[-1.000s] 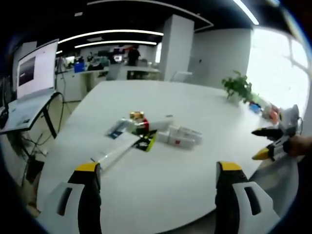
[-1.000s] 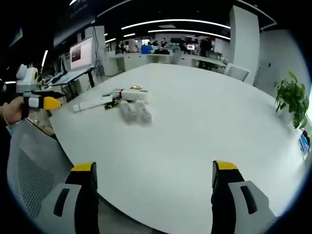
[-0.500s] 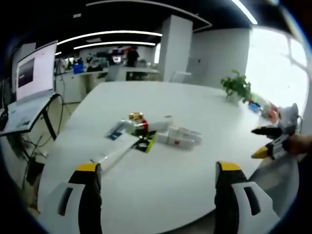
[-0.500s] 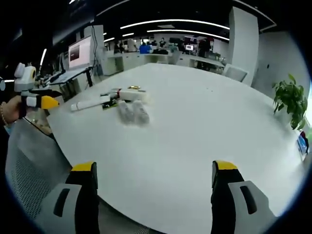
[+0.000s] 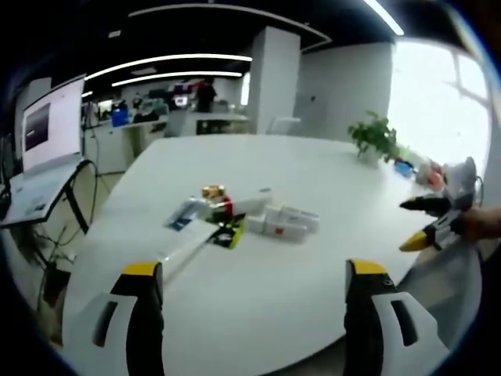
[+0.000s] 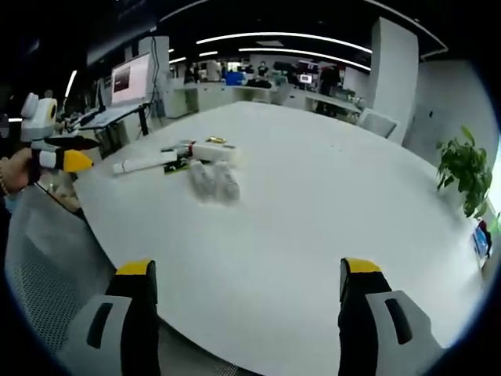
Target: Arrange the skincare products in the storage area until every visible bottle or jar stands upright without overlapping.
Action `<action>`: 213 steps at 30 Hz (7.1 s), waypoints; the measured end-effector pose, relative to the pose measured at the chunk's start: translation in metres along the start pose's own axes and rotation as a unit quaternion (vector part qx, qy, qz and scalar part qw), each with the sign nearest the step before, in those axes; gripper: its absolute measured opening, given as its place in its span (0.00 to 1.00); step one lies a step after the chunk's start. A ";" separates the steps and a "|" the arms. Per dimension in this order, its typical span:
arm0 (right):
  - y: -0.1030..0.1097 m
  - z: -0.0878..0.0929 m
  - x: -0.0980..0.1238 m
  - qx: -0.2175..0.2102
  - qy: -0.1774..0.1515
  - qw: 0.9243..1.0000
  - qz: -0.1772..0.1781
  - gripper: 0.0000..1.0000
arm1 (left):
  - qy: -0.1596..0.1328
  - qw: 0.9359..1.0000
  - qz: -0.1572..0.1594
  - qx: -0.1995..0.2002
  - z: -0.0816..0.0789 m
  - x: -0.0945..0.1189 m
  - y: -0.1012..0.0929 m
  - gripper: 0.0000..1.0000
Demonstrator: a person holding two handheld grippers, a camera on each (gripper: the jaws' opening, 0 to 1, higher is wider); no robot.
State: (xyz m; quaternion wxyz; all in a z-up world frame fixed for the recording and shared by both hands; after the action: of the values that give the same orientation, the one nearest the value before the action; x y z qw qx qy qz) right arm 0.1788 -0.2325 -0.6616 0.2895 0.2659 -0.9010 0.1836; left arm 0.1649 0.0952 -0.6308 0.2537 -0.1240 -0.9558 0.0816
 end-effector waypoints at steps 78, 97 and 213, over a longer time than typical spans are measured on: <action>-0.018 -0.197 -0.116 0.340 0.010 0.921 -0.190 0.81 | -0.015 1.000 -0.019 -0.007 -0.006 0.002 0.003 0.86; -0.002 -0.200 -0.181 0.380 0.061 0.885 -0.262 0.70 | -0.007 1.000 -0.024 -0.010 -0.002 0.001 0.004 0.83; 0.012 -0.213 -0.232 0.308 -0.078 0.922 -0.223 0.28 | 0.008 0.998 -0.061 0.020 0.004 0.001 0.017 0.75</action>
State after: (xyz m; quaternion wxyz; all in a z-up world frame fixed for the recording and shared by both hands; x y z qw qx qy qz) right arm 0.4223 -0.0337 -0.6448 0.1561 0.5492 -0.7372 0.3614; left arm 0.1657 0.1116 -0.6380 0.2681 -0.0611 -0.9578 0.0839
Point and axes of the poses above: the point that each gripper's makers call its tool centre point, and the gripper's own axes: x roughly backward along the fingers, y roughly to its left, z roughly out of its underside, the point moved 4 cm from there along x, roughly backward along the fingers, and after that the axes turned 8 degrees about x, right-handed, at the moved point
